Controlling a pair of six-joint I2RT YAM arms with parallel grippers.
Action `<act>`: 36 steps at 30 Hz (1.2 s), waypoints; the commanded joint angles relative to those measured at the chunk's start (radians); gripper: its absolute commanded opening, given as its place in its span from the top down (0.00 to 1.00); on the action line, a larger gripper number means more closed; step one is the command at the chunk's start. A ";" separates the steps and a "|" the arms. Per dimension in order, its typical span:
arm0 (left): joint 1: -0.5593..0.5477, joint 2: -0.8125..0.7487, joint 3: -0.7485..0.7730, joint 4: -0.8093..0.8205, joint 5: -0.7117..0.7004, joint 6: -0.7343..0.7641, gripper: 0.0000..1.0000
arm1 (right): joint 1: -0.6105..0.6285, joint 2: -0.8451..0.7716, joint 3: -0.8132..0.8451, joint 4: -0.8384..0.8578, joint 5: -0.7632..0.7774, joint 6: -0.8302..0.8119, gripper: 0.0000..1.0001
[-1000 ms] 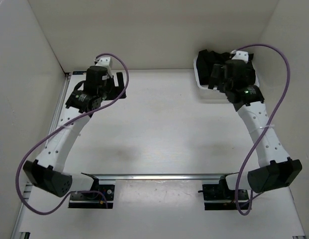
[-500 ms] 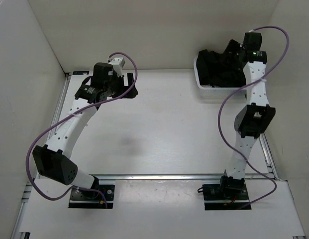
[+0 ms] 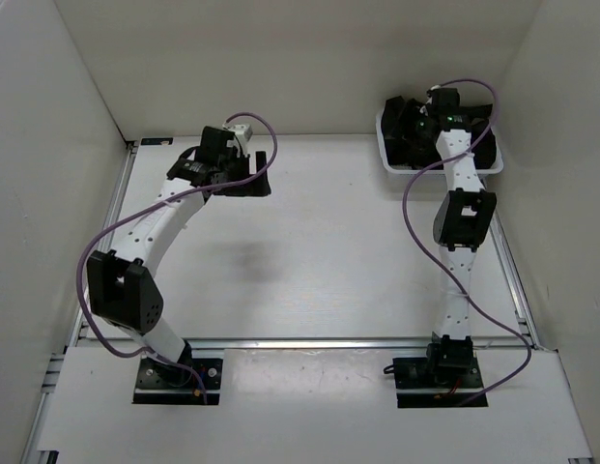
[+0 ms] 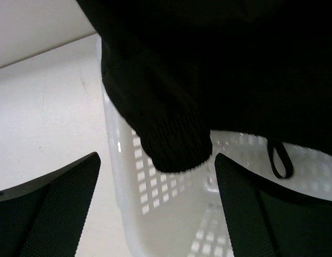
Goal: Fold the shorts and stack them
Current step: Grab the shorts from the pile, then move the shorts to the center of the board
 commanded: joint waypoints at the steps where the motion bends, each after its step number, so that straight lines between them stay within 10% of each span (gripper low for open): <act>1: 0.006 -0.002 0.038 -0.019 0.003 0.011 0.00 | -0.003 0.046 0.052 0.103 -0.057 0.027 0.09; 5: 0.006 0.008 0.047 -0.039 -0.006 0.020 0.00 | -0.003 0.100 0.063 0.158 -0.048 0.063 0.16; 10: 0.006 0.008 0.056 -0.059 -0.016 0.029 0.00 | -0.003 0.077 0.054 0.188 0.021 0.072 0.69; 16: -0.014 0.008 0.066 -0.069 -0.016 0.020 0.00 | -0.003 -0.160 -0.078 0.258 0.099 0.046 0.99; 27: -0.032 -0.020 0.075 -0.089 -0.025 -0.080 0.00 | 0.087 -0.564 0.152 0.181 -0.120 -0.019 1.00; 36: 0.165 -0.126 0.142 -0.235 -0.055 -0.187 0.00 | 0.489 -0.854 -0.038 0.216 -0.148 -0.089 1.00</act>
